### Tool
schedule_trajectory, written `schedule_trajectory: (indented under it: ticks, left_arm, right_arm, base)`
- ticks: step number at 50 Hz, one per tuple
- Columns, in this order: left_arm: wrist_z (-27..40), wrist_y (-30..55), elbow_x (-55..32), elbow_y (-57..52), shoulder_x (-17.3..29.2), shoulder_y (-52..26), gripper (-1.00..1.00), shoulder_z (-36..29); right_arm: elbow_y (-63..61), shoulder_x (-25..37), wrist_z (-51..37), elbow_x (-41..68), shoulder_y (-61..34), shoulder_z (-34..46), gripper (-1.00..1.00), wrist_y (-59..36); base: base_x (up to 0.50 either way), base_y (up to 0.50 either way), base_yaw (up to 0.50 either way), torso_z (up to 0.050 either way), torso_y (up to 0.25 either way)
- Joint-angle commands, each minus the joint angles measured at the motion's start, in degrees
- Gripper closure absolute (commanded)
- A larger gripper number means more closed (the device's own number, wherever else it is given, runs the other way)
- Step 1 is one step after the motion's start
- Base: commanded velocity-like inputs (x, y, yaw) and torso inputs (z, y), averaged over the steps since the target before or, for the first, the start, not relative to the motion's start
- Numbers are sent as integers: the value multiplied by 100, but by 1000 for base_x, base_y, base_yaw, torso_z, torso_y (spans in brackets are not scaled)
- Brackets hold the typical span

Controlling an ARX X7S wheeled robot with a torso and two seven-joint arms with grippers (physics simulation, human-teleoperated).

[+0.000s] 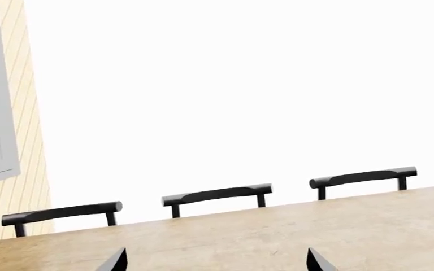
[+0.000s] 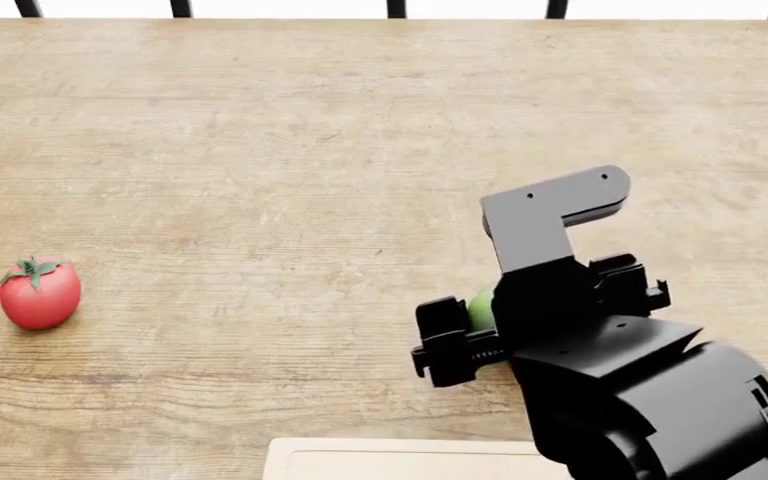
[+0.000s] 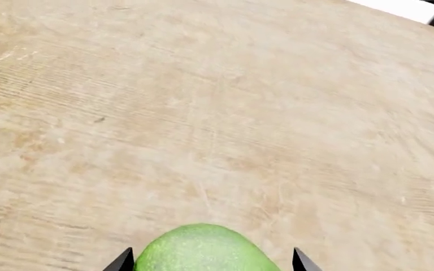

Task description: Place the avocado, onion, tomato and bell pepper on the cutting board.

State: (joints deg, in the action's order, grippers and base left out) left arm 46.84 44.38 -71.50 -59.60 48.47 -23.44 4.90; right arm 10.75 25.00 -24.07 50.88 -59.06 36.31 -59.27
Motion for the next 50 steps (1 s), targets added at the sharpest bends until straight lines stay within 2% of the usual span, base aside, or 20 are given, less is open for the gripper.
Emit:
schedule_trajectory:
  ticks: [1,2,13,21,29,36,43,50]
  left_arm:
    - [218,-270,-176,-16,265,-91,-100,-219]
    - [233,-302,-180,-16,291,-95,-100,-245]
    - [367,-592,-166,7,509,-104,-100,-463]
    - [310,-700,6,49,501,-65,-100,-564]
    - [201,-740,281,157,343,-157,-100,-746]
    - [8,-791,693,302,133,-166,-100,-942]
    - [-39,-796,987,373,-91,-195,-100,-1170]
    - [133,-754,931,251,-180,-251,-100,-1272]
  right_arm:
    - [369,-13,30,-206,198,144,-100,45]
    - [316,0,46,-154,214,130,100,10]
    - [-265,142,-249,323,194,-230,100,-393]
    - [-1659,492,-970,1193,-279,-1016,100,-1065]
    - [-2727,766,-1990,2560,-894,-1925,100,-1889]
    - [-3107,1131,-3062,4173,-873,-2362,100,-2337]
    - [-3371,1842,-4165,5901,-824,-2357,100,-2123]
    - [-3956,2735,-4804,7069,-458,-2420,100,-1632]
  base:
    - [0,0,0,0,0]
    - [0,0,0,0,0]
    - [0,0,0,0,0]
    - [0,0,0,0,0]
    - [0,0,0,0,0]
    - [0,0,0,0,0]
    - [0,0,0,0,0]
    - [0,0,0,0,0]
